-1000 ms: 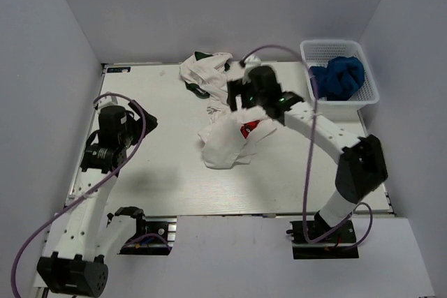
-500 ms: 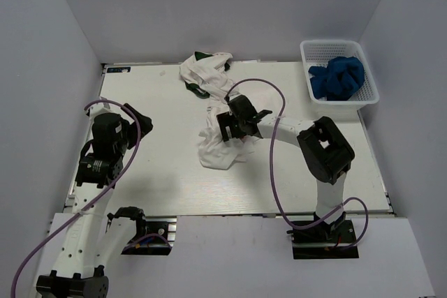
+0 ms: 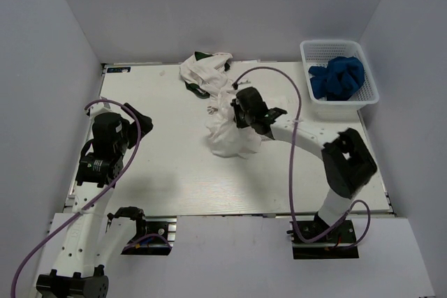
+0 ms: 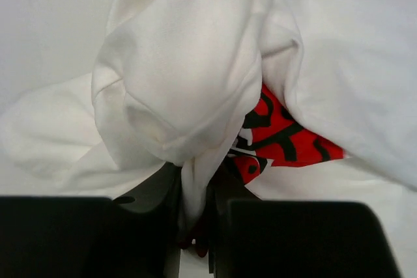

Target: Fold and stack the t-shirts

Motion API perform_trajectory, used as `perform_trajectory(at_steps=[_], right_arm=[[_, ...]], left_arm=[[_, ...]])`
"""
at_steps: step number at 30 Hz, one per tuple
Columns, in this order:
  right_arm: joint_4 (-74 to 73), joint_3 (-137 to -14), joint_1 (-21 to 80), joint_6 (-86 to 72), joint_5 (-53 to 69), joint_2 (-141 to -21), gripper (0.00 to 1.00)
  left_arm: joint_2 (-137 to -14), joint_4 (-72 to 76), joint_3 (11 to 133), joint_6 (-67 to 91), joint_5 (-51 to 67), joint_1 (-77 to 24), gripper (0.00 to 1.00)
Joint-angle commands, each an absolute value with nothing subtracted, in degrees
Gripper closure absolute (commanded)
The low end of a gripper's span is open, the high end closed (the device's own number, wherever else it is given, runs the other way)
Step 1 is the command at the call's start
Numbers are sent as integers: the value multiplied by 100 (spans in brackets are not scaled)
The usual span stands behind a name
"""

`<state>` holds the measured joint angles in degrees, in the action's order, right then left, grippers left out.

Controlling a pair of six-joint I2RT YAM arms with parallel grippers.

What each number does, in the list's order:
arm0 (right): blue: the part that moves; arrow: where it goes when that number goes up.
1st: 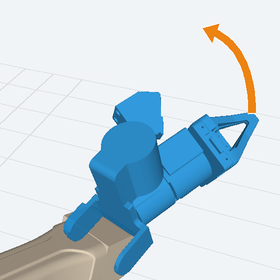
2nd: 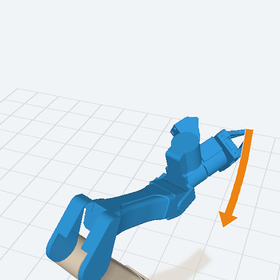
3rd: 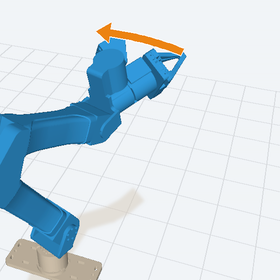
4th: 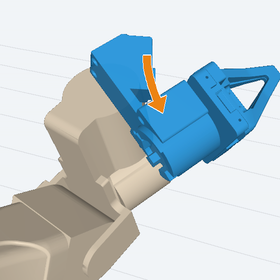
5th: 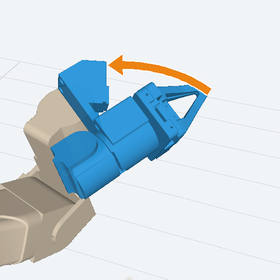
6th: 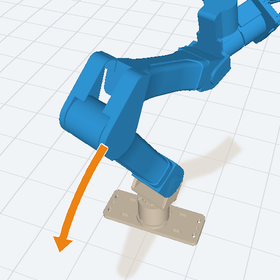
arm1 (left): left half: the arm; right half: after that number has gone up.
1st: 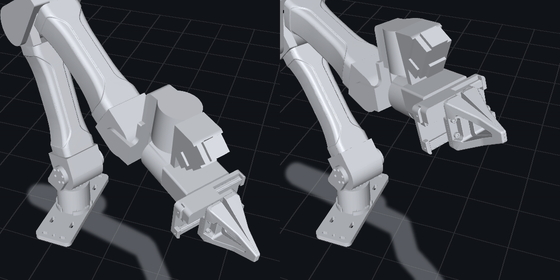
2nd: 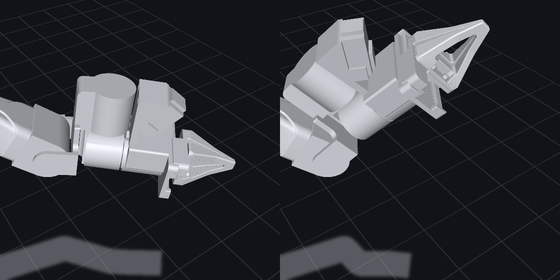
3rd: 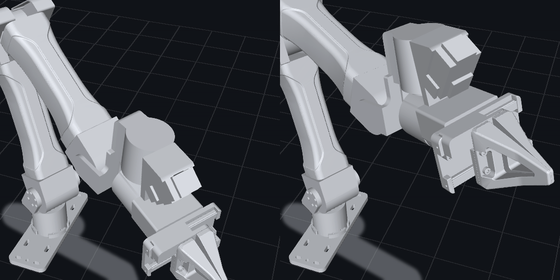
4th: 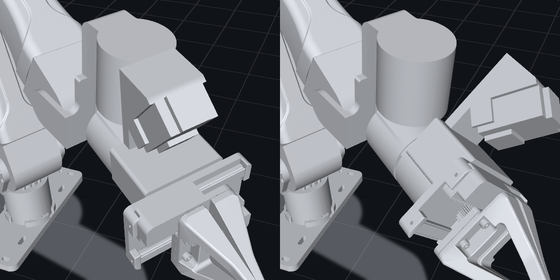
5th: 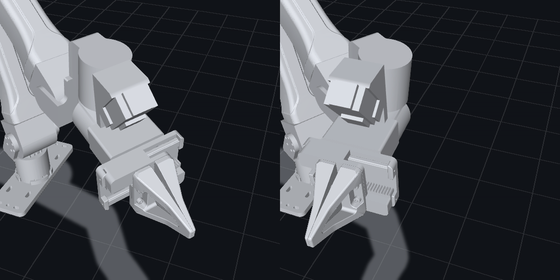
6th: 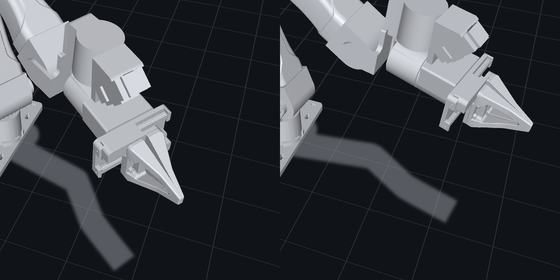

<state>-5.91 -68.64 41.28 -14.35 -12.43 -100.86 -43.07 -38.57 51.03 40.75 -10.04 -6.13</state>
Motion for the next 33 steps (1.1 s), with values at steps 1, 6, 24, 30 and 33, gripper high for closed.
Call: perform_trajectory(at_steps=[1, 6, 24, 30, 33], right_arm=[[-107, -7409, 4052, -1029, -2415, -8985, 100], [456, -7759, 3763, -467, -3970, -8290, 100], [-483, -11934, 652, 448, -3587, -10650, 100], [-659, -12043, 97, 353, -2823, -11276, 100], [-431, -11211, -245, 37, -2295, -11294, 100]], left_arm=[[-4245, -3754, 5124, 4052, -984, -633, 0], [-4323, -3621, 5019, 3999, -861, -633, 0], [-4491, -3182, 4816, 3946, -809, -633, 0], [-4737, -3182, 4816, 3946, -861, -633, 0], [-4808, -3182, 4816, 3946, -861, -633, 0]])
